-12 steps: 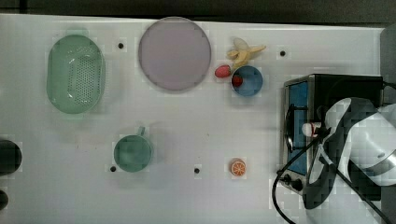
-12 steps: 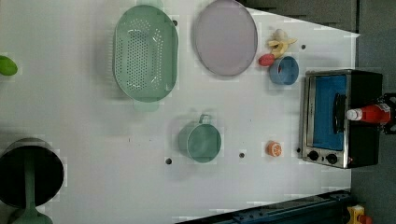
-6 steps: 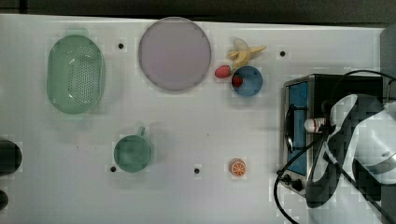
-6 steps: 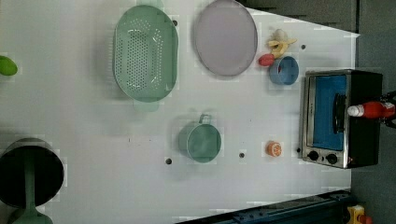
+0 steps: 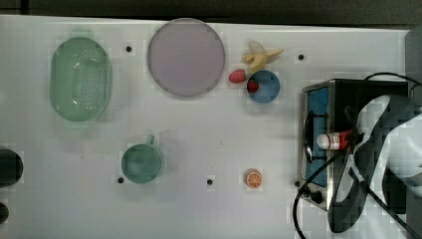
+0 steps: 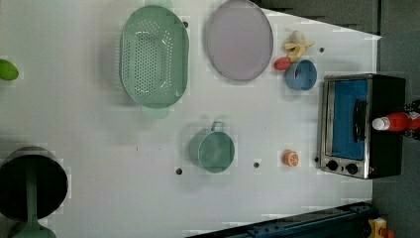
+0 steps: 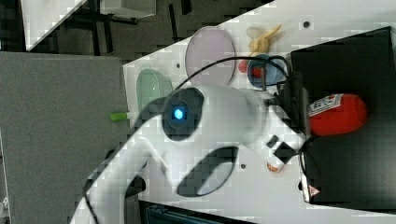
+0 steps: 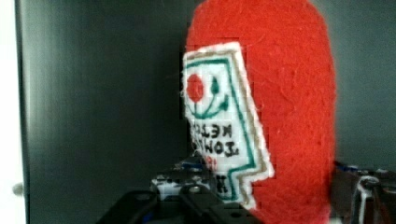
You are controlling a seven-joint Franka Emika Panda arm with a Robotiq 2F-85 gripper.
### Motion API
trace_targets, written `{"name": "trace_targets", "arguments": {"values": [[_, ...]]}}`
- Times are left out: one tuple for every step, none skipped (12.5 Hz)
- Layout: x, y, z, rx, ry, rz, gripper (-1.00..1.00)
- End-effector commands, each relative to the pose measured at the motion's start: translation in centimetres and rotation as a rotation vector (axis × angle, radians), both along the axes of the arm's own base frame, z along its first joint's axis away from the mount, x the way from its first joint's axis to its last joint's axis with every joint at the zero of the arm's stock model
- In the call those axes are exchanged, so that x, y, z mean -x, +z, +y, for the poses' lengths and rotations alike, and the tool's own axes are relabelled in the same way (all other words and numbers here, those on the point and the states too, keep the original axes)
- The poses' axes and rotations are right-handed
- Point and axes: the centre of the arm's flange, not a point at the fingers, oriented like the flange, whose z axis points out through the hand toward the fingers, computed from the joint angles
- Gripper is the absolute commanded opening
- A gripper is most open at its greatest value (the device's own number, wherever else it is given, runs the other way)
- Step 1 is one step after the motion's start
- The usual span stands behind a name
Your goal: Pick Ketchup from oven and place it on table.
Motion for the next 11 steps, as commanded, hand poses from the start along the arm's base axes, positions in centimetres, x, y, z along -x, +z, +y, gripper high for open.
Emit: {"name": "trace_targets", "arguments": {"values": [[-5.1, 11.1, 6.5, 0.025, 0.143, -0.159, 0.27], [-6.0, 12.8, 9.0, 0.01, 0.19, -0.175, 0.27], [-6.6, 14.2, 11.6, -0.005, 0.234, -0.19, 0.27], [-7.3, 15.3, 14.1, -0.018, 0.279, -0.206, 0.27], [-7.8, 16.4, 16.7, -0.03, 0.325, -0.221, 0.27], [-8.3, 17.1, 19.3, -0.043, 0.37, -0.229, 0.27], [-8.7, 17.6, 21.7, -0.059, 0.411, -0.229, 0.27], [-9.0, 17.6, 23.9, -0.08, 0.449, -0.213, 0.27], [-9.2, 17.5, 26.0, -0.099, 0.484, -0.195, 0.27], [-9.3, 17.2, 27.9, -0.116, 0.517, -0.173, 0.27], [-9.4, 16.7, 29.7, -0.126, 0.548, -0.153, 0.27]]}}
